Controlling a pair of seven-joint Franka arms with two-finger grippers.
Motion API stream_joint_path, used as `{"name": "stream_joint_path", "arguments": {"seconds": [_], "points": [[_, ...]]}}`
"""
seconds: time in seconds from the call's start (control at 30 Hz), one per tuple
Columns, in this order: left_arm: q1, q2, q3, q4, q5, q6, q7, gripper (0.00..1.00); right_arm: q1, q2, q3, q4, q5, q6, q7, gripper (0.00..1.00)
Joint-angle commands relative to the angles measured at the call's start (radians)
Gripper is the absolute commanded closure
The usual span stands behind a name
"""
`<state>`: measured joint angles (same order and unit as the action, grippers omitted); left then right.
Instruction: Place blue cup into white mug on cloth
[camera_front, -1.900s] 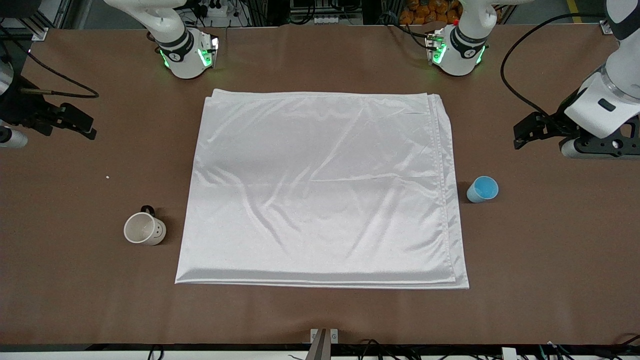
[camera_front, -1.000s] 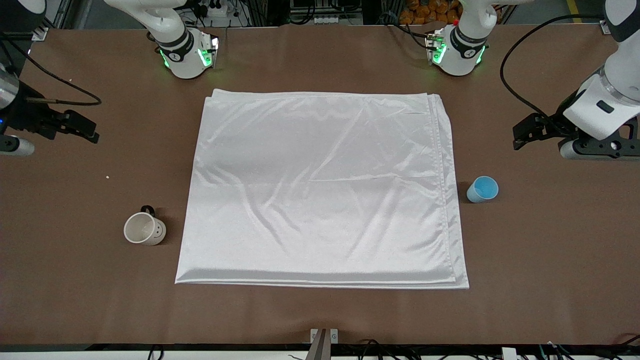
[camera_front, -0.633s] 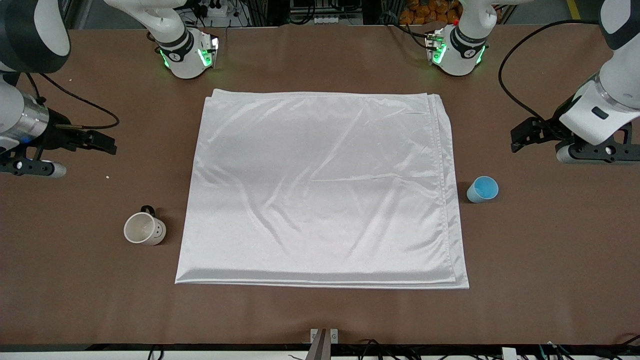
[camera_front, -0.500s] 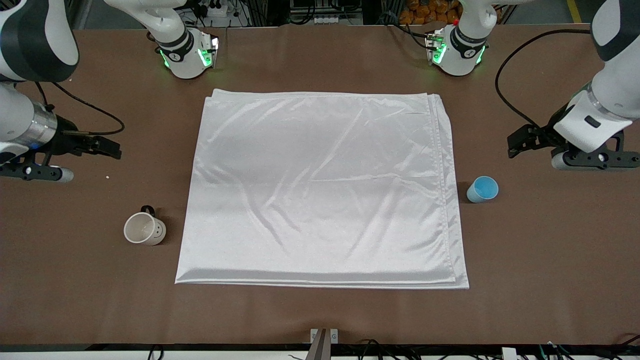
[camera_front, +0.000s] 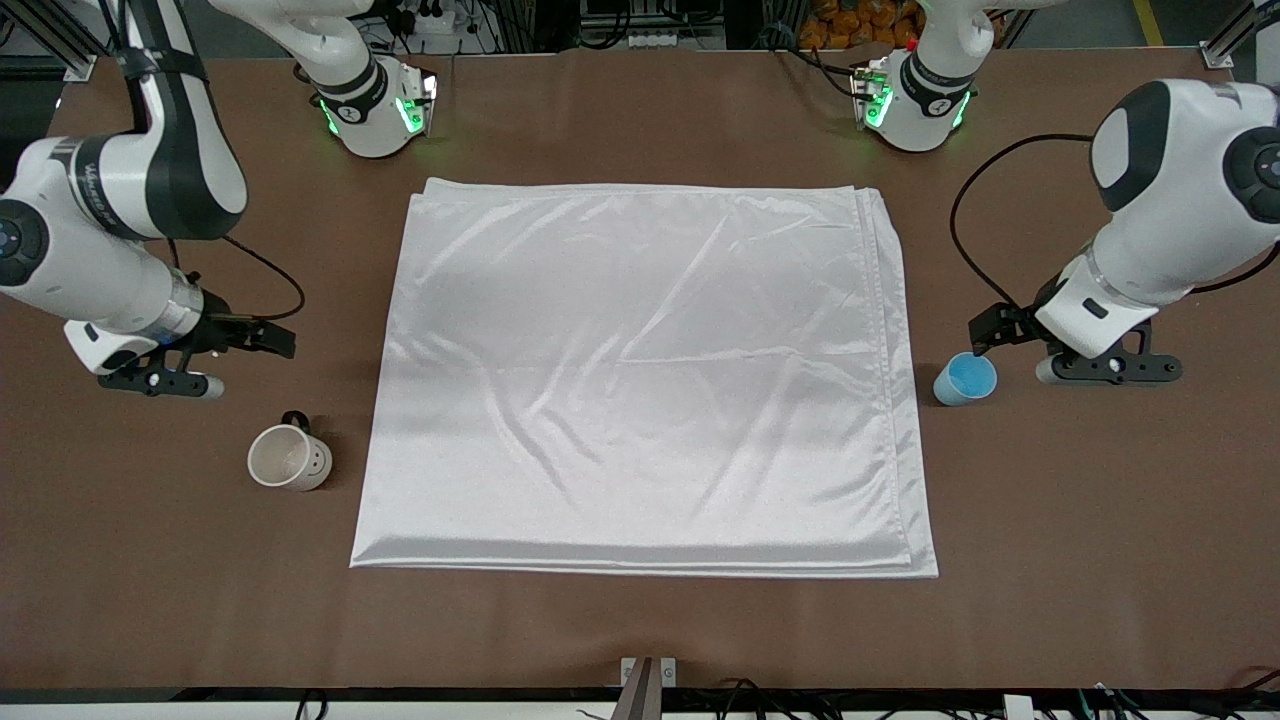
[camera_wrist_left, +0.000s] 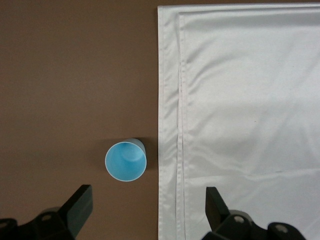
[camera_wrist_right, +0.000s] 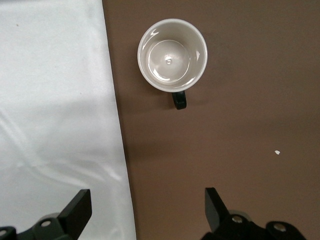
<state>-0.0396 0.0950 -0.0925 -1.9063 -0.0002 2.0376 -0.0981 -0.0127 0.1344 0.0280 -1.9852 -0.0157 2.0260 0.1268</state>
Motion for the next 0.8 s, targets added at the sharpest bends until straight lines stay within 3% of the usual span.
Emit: {"name": "stream_joint_path", "arguments": {"seconds": [0.0, 0.43, 0.77], "points": [[0.007, 0.002, -0.004, -0.108, -0.014, 0.131, -0.011, 0.00, -0.016, 0.043, 0.006, -0.011, -0.012, 0.065, -0.039, 0.00], [0.020, 0.077, -0.004, -0.270, -0.012, 0.395, -0.011, 0.00, -0.046, 0.146, 0.006, -0.057, -0.012, 0.261, -0.085, 0.00], [0.020, 0.138, -0.001, -0.284, -0.009, 0.423, -0.008, 0.00, -0.055, 0.200, 0.006, -0.060, -0.012, 0.329, -0.125, 0.03]]}}
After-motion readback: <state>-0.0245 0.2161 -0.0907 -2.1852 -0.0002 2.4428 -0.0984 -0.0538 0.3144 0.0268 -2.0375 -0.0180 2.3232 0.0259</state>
